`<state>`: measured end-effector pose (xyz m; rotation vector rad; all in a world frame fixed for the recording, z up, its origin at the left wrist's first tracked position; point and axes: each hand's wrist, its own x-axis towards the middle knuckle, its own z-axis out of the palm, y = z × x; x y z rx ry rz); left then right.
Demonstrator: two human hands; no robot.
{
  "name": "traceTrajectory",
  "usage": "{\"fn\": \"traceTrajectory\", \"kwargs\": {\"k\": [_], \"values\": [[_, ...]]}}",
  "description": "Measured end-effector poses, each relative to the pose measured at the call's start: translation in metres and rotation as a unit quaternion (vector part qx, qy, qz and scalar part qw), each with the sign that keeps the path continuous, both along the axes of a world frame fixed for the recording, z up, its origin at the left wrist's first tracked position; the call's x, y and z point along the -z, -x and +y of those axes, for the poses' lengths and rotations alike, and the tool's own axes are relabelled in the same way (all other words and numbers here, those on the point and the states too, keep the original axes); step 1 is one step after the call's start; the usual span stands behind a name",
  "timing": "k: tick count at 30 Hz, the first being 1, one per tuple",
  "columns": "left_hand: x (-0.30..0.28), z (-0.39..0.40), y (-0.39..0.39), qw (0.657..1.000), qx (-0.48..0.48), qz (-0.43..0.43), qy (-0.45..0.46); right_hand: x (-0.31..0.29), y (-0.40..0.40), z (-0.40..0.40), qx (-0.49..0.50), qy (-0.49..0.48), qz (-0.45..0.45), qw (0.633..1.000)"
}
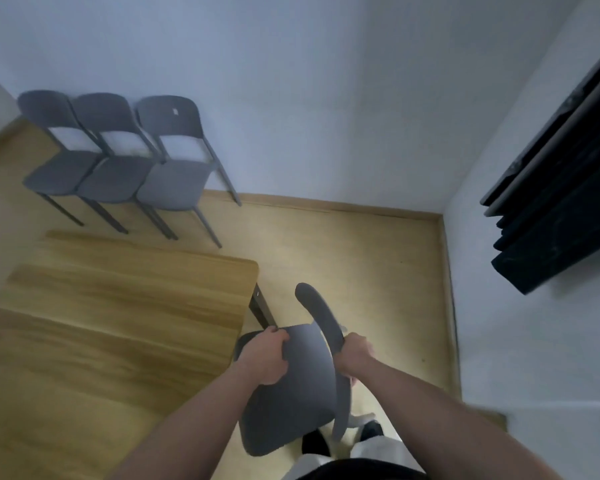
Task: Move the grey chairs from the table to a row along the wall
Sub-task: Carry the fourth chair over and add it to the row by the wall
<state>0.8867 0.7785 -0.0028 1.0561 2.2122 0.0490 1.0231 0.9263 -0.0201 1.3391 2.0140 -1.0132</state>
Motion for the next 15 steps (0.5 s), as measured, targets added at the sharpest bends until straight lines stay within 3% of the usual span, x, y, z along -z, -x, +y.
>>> {"fn": "traceTrajectory", "kwargs": {"k": [13,15], "values": [[-0.04,0.087,0.055,0.974,0.001,0.161,-0.161,-0.086,0.064,0.061,-0.152,-0.123,0.067,0.978],[-0.045,0.107,0.071,0.971,0.017,0.184,-0.154,-0.094,0.071,0.08,-0.189,-0.141,0.067,0.97]]}}
